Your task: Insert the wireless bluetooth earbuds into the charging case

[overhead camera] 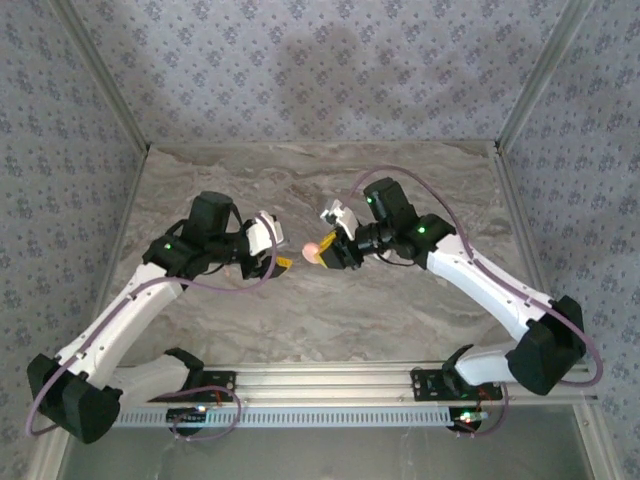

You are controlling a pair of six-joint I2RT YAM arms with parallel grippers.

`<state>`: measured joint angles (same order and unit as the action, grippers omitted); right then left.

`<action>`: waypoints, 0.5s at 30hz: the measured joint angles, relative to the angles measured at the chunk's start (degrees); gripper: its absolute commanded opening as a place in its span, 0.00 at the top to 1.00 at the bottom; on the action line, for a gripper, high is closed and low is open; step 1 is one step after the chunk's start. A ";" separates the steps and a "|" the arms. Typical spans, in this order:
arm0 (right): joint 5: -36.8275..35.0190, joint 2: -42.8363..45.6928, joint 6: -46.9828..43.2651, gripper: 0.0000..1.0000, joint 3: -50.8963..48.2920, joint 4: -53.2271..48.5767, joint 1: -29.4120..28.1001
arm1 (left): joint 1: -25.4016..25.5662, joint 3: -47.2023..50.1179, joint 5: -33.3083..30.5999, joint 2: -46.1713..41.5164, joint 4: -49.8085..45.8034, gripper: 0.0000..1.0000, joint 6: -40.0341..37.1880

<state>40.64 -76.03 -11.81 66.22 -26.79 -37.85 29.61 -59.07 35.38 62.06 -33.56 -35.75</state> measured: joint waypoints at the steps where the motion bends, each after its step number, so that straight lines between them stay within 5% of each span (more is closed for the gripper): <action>1: 0.55 0.66 -3.50 0.75 -0.33 -0.81 -0.02 | 0.02 -0.87 1.55 0.66 -0.74 0.48 -1.29; 8: 1.81 1.29 -20.94 0.76 0.37 -7.58 -0.66 | 1.33 -5.42 7.17 4.57 -8.39 0.50 -10.45; 15: 1.88 0.59 -27.28 0.76 2.97 -9.29 -3.15 | 3.50 -7.15 7.69 6.95 -12.57 0.51 -15.80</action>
<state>42.52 -75.44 -39.09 69.19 -36.07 -40.99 33.10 -66.22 43.07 69.01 -46.13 -51.55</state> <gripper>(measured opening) 0.242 0.499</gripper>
